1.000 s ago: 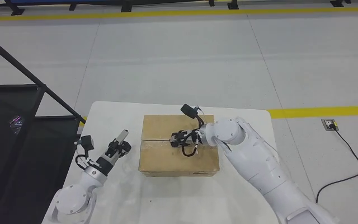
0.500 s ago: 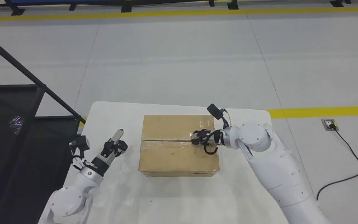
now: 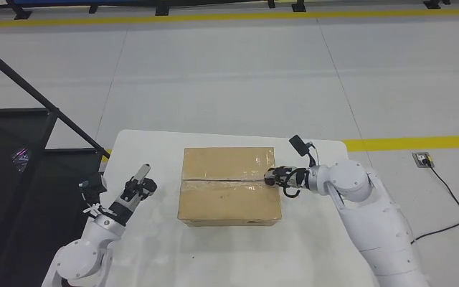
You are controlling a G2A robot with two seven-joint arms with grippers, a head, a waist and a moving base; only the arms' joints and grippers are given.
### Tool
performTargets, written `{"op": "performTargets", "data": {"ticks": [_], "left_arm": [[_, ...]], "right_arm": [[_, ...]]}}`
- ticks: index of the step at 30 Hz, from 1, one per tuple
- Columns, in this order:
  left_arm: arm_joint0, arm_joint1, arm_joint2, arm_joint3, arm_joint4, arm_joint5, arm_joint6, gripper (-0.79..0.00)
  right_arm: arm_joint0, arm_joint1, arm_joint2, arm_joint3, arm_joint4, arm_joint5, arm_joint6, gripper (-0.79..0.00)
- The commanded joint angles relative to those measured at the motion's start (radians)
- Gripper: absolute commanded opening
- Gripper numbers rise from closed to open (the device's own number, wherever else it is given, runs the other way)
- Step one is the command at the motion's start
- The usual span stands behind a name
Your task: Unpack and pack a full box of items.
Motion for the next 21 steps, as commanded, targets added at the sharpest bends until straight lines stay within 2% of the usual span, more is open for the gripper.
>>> {"op": "performTargets", "data": {"ticks": [1, 8, 9, 10, 11, 13, 14, 19, 21], "left_arm": [[0.001, 0.001, -0.006, -0.001, -0.005, -0.001, -0.001, 0.0], [0.01, 0.004, -0.037, -0.012, -0.021, -0.008, -0.002, 0.0], [0.013, 0.004, -0.042, -0.015, -0.024, -0.008, -0.005, 0.0], [0.015, 0.005, -0.047, -0.02, -0.027, -0.008, -0.006, 0.0], [0.018, 0.005, -0.052, -0.024, -0.03, -0.008, -0.006, 0.0], [0.02, 0.006, -0.055, -0.027, -0.03, -0.007, -0.007, 0.0], [0.02, 0.006, -0.055, -0.026, -0.031, -0.007, -0.007, 0.0], [0.02, 0.006, -0.055, -0.027, -0.031, -0.007, -0.007, 0.0], [0.02, 0.006, -0.055, -0.027, -0.03, -0.007, -0.007, 0.0]], "right_arm": [[-0.016, 0.006, 0.023, -0.011, 0.009, -0.004, -0.003, -0.785], [-0.115, 0.033, 0.146, -0.102, 0.077, -0.077, -0.037, -0.785], [-0.135, 0.036, 0.167, -0.119, 0.095, -0.097, -0.048, -0.708], [-0.155, 0.039, 0.185, -0.135, 0.109, -0.118, -0.055, -0.499], [-0.155, 0.039, 0.185, -0.135, 0.109, -0.118, -0.055, 0.0], [-0.155, 0.039, 0.185, -0.135, 0.109, -0.118, -0.055, 0.0], [-0.158, 0.04, 0.187, -0.137, 0.11, -0.122, -0.056, -0.697], [-0.155, 0.039, 0.185, -0.135, 0.108, -0.118, -0.055, -0.364], [-0.155, 0.039, 0.185, -0.135, 0.108, -0.118, -0.055, -0.268]]}}
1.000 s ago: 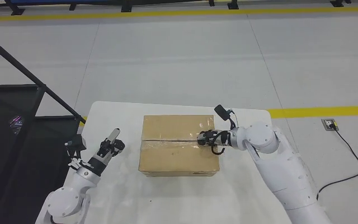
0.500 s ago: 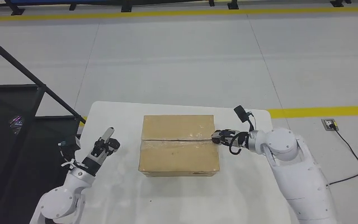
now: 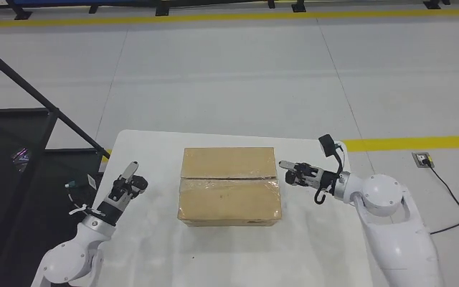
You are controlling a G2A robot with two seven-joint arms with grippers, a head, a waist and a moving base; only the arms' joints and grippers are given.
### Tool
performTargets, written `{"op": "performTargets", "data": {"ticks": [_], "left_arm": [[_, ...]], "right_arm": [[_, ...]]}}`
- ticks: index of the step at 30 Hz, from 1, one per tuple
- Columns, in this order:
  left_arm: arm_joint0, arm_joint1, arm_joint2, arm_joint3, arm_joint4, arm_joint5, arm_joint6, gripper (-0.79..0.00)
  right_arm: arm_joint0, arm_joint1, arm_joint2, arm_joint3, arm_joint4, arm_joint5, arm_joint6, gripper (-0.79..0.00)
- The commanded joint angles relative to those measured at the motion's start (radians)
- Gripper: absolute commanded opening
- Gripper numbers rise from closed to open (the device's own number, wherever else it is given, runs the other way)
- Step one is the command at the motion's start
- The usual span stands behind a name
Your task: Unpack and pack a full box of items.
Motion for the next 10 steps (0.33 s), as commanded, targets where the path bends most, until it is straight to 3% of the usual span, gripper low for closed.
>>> {"op": "performTargets", "data": {"ticks": [1, 5, 10], "left_arm": [[0.0, 0.0, 0.0, 0.0, 0.0, 0.0, 0.0, 0.0], [0.0, 0.0, 0.0, 0.0, 0.0, 0.0, 0.0, -0.001], [0.0, 0.0, 0.0, 0.0, 0.0, 0.0, 0.0, -0.001]], "right_arm": [[0.0, 0.0, 0.0, 0.0, 0.0, 0.0, 0.0, -0.211], [0.0, 0.0, 0.0, 0.0, 0.0, 0.0, 0.0, -0.065], [0.0, 0.0, 0.0, 0.0, 0.0, 0.0, 0.0, -0.001]]}}
